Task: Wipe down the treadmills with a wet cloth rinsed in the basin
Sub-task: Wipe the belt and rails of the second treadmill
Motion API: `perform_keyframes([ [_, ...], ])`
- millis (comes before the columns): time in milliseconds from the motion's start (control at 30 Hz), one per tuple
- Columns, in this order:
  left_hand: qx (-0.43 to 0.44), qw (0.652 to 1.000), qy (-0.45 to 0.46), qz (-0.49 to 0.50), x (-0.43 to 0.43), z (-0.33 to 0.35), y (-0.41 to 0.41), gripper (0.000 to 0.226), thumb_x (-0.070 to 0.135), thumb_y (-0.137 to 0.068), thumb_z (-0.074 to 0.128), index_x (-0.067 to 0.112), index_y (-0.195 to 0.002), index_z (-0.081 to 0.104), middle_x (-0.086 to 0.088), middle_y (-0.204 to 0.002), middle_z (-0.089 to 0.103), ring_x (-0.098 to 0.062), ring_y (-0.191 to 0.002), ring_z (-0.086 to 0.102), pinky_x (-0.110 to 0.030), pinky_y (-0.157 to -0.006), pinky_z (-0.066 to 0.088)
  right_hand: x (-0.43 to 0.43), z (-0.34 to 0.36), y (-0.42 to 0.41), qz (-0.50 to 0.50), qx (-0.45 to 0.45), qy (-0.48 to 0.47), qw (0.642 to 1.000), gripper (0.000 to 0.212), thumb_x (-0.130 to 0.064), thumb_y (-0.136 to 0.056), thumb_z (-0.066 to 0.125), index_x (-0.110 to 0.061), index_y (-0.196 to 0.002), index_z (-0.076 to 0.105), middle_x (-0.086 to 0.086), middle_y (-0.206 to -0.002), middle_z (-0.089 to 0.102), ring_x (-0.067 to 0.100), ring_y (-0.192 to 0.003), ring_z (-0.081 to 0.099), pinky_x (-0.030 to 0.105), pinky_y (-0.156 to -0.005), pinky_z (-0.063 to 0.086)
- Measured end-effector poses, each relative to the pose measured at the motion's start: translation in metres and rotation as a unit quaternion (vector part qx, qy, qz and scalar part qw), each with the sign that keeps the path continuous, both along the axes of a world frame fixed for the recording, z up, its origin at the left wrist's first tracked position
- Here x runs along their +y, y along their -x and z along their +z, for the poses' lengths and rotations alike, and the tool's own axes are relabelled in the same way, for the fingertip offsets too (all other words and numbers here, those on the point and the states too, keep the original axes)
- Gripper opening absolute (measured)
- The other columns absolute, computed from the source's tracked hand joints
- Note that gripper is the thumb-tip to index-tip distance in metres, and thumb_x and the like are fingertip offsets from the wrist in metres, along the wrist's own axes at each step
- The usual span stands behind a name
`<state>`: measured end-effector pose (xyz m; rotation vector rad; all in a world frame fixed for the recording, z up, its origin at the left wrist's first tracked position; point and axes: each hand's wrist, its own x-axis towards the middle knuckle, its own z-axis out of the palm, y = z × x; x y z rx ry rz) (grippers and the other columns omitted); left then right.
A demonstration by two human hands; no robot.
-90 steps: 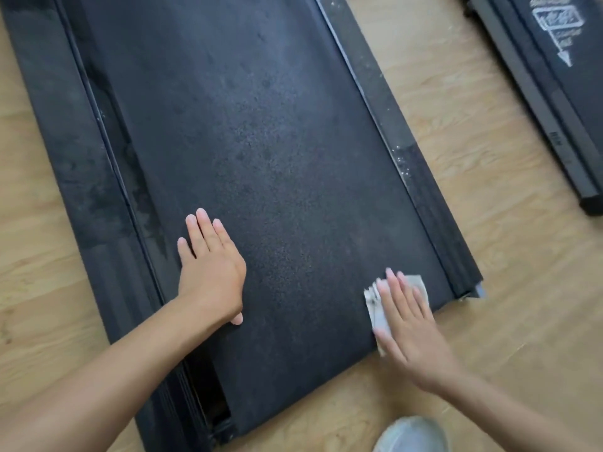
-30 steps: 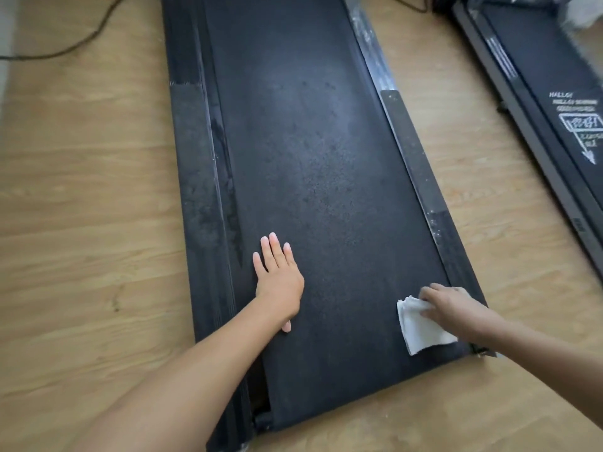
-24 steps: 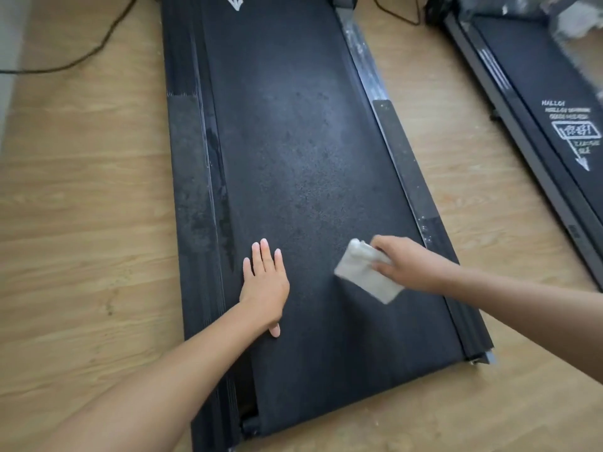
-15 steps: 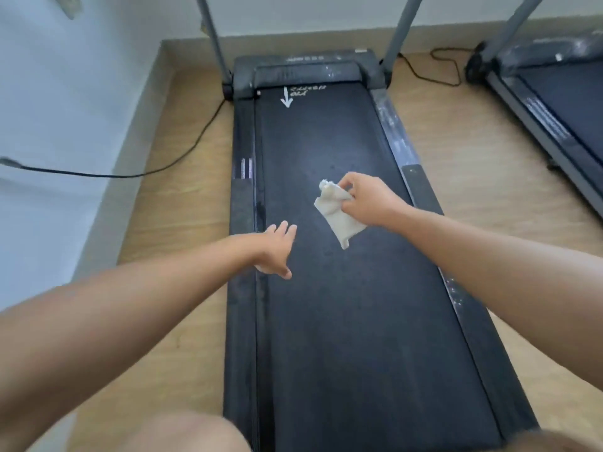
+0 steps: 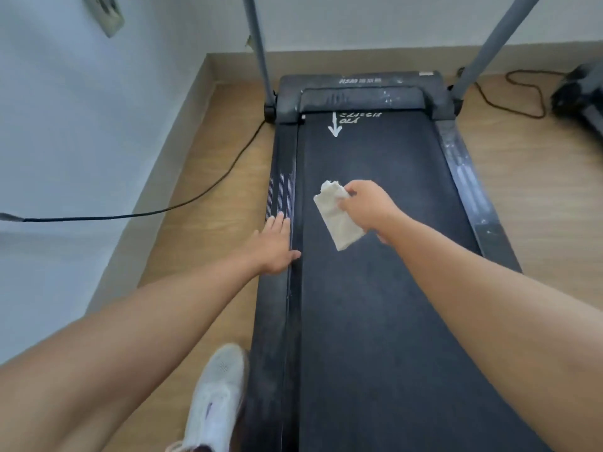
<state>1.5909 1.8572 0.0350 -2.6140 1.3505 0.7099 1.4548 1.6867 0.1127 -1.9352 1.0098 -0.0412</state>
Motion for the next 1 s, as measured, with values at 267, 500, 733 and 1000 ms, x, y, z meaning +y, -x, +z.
perform_keyframes([
  [267, -0.059, 0.983, 0.169, 0.052, -0.098, -0.124, -0.114, 0.069, 0.049, -0.111, 0.023, 0.010, -0.165, 0.011, -0.007, -0.174, 0.003, -0.025, -0.161, -0.001, -0.051, -0.129, 0.007, -0.087, -0.048, -0.130, -0.089, -0.116, 0.170, 0.974, 0.027, -0.019, -0.096, 0.049, -0.016, -0.110, 0.072, 0.009, -0.097, 0.073, 0.013, -0.077, 0.059, 0.029, -0.064, 0.046],
  [500, -0.058, 0.971, 0.225, 0.060, -0.155, -0.153, -0.191, 0.068, 0.035, -0.105, 0.032, 0.009, -0.165, 0.014, -0.011, -0.174, -0.003, -0.025, -0.161, -0.002, -0.052, -0.128, 0.012, -0.107, -0.124, -0.217, 0.096, 0.072, 0.171, 0.978, 0.045, -0.003, -0.089, 0.050, -0.022, -0.123, 0.072, -0.001, -0.117, 0.072, 0.023, -0.101, 0.065, 0.026, -0.078, 0.046],
  [733, -0.033, 0.956, 0.281, 0.079, -0.160, -0.160, -0.193, 0.071, 0.035, -0.100, 0.028, 0.009, -0.165, 0.014, -0.005, -0.174, -0.004, -0.019, -0.161, -0.005, -0.050, -0.126, 0.023, -0.109, -0.214, -0.240, 0.213, 0.090, 0.268, 0.935, 0.061, -0.023, -0.107, 0.033, -0.005, -0.165, 0.023, 0.012, -0.176, 0.009, 0.026, -0.164, 0.000, 0.043, -0.133, 0.010],
  [1000, -0.014, 0.959, 0.274, 0.075, -0.160, -0.158, -0.193, 0.075, 0.030, -0.098, 0.039, 0.007, -0.165, 0.014, -0.009, -0.174, -0.004, -0.022, -0.161, -0.005, -0.053, -0.123, 0.027, -0.197, -0.211, -0.333, 0.200, 0.085, 0.257, 0.942, 0.060, -0.018, -0.112, 0.031, -0.021, -0.169, 0.013, -0.006, -0.176, 0.000, 0.007, -0.160, -0.009, 0.034, -0.131, -0.003],
])
